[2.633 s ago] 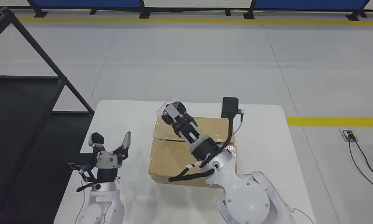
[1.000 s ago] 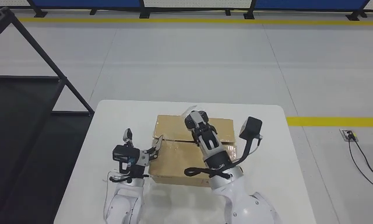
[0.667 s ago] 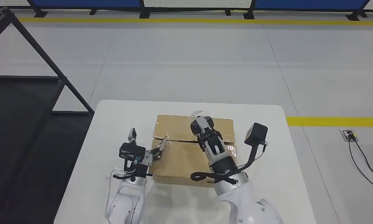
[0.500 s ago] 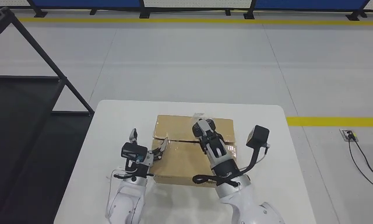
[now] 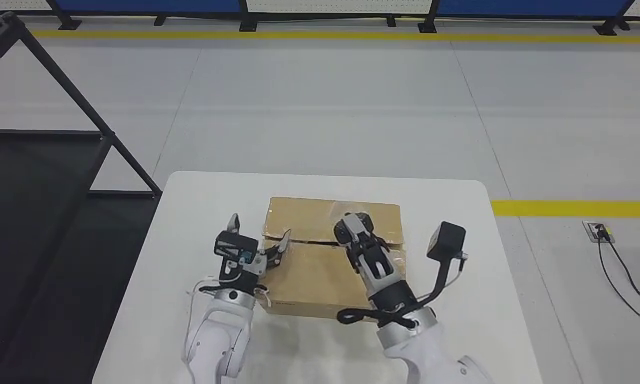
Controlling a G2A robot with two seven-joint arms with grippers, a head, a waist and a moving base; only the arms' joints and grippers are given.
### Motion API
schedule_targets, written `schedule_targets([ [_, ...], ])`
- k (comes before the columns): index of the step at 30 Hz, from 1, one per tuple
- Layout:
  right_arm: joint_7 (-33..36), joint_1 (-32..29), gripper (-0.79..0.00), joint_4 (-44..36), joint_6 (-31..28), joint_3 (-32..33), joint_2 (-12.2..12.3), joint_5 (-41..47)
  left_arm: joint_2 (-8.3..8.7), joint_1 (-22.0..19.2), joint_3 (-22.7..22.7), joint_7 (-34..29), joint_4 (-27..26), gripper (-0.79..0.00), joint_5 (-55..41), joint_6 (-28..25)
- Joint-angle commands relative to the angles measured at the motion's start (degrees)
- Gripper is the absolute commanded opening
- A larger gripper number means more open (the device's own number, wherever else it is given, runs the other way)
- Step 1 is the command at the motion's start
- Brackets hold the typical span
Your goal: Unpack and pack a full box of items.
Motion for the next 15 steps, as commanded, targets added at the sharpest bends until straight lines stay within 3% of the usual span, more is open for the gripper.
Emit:
schedule_targets([
  [1, 0.0, -0.2, -0.785, 0.0, 0.3, 0.3, 0.0, -0.1, -0.02, -0.2, 0.0, -0.2, 0.1, 0.0, 0.2, -0.1],
  [15, -0.6, -1.7, -0.785, -2.0, 0.1, 1.0, -0.2, -0.8, -0.19, -0.7, 0.0, -0.2, 1.0, 0.0, -0.1, -0.3],
])
